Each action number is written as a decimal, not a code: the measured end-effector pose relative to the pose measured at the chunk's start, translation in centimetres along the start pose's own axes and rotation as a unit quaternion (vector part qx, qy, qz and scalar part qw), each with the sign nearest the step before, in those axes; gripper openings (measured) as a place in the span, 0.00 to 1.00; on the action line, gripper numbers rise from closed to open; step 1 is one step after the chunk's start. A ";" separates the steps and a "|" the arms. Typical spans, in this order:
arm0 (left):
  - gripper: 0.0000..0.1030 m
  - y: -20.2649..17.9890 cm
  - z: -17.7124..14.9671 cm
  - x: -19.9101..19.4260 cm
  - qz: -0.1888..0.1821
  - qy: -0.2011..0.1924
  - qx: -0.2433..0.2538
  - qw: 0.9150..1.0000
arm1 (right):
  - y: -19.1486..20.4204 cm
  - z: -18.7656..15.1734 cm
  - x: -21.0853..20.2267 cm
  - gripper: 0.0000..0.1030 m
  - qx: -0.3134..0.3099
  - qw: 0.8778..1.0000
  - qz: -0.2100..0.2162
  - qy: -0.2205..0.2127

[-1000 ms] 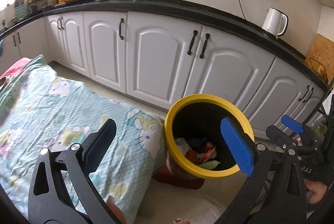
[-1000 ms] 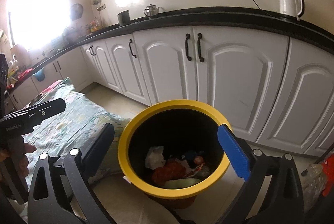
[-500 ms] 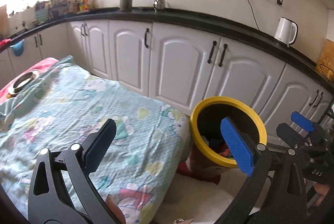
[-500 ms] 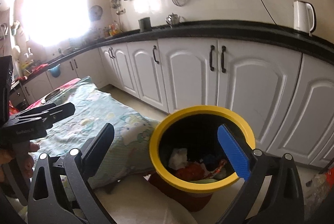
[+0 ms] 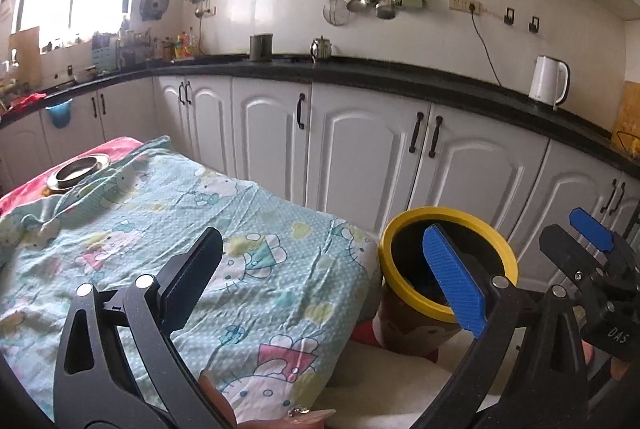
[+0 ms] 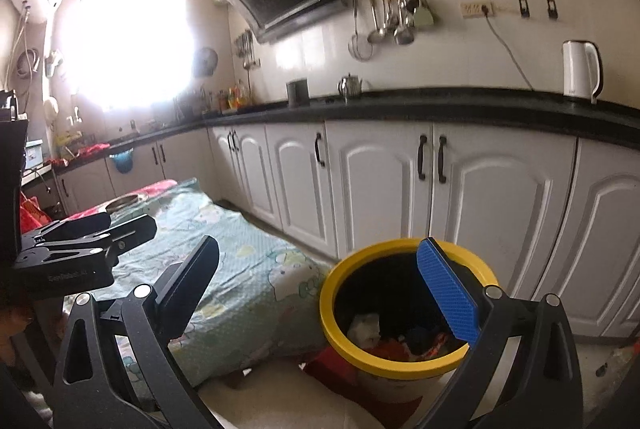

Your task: Collect trash

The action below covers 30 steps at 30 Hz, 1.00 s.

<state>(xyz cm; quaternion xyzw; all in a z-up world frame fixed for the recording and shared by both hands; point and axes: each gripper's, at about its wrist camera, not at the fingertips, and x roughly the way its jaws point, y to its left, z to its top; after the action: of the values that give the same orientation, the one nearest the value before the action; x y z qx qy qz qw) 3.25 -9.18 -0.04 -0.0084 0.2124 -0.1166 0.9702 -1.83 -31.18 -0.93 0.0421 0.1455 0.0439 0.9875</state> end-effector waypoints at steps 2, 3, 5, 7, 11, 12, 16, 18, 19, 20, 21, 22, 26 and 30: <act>0.89 0.2 -0.4 -0.6 0.002 -0.011 -0.007 1.000 | 0.2 -0.4 -0.5 0.94 -0.003 1.000 -0.006 -0.017; 0.89 0.4 -0.6 -0.8 0.001 -0.015 -0.010 1.000 | 0.4 -0.6 -0.9 0.94 -0.003 1.000 -0.013 -0.026; 0.89 0.8 -0.8 -1.3 0.004 -0.026 -0.019 0.999 | 0.5 -1.1 -1.4 0.94 -0.003 0.999 -0.017 -0.039; 0.89 1.0 -1.1 -1.6 0.004 -0.035 -0.024 0.999 | 0.9 -1.4 -1.9 0.94 -0.011 0.998 -0.019 -0.057; 0.89 0.9 -1.7 -1.9 0.009 -0.041 -0.025 0.999 | 1.3 -2.1 -2.2 0.94 -0.029 0.996 -0.037 -0.078; 0.89 0.9 -1.8 -1.9 0.013 -0.042 -0.022 0.999 | 1.4 -2.4 -2.3 0.94 -0.033 0.995 -0.042 -0.082; 0.90 0.9 -2.6 -2.0 0.013 -0.046 -0.025 0.999 | 1.9 -3.3 -1.9 0.94 -0.044 0.995 -0.049 -0.076; 0.90 0.8 -2.8 -1.9 0.012 -0.045 -0.023 0.999 | 1.9 -3.5 -1.6 0.94 -0.047 0.995 -0.050 -0.070; 0.90 0.8 -2.8 -1.9 0.012 -0.044 -0.022 0.999 | 1.9 -3.6 -1.4 0.94 -0.046 0.995 -0.051 -0.067; 0.89 0.7 -2.9 -1.8 0.011 -0.043 -0.021 0.999 | 1.9 -3.6 -1.3 0.94 -0.045 0.996 -0.050 -0.065; 0.89 0.6 -3.0 -1.8 0.009 -0.042 -0.023 0.999 | 1.8 -3.5 -1.2 0.94 -0.044 0.996 -0.050 -0.064; 0.90 0.6 -3.0 -1.8 0.008 -0.041 -0.022 0.999 | 1.7 -3.6 -1.2 0.94 -0.042 0.996 -0.050 -0.063; 0.89 0.6 -3.0 -1.8 0.007 -0.042 -0.022 0.999 | 1.5 -3.6 -1.1 0.94 -0.037 0.996 -0.051 -0.058; 0.90 0.6 -3.1 -1.8 0.007 -0.042 -0.024 0.999 | 1.6 -3.6 -1.1 0.94 -0.035 0.997 -0.049 -0.057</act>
<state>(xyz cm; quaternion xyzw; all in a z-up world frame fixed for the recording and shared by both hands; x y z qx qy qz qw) 0.53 -8.12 -2.13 -0.0347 0.1747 -0.1041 0.9785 -4.04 -29.47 -3.86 0.0024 0.0890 -0.0016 0.9960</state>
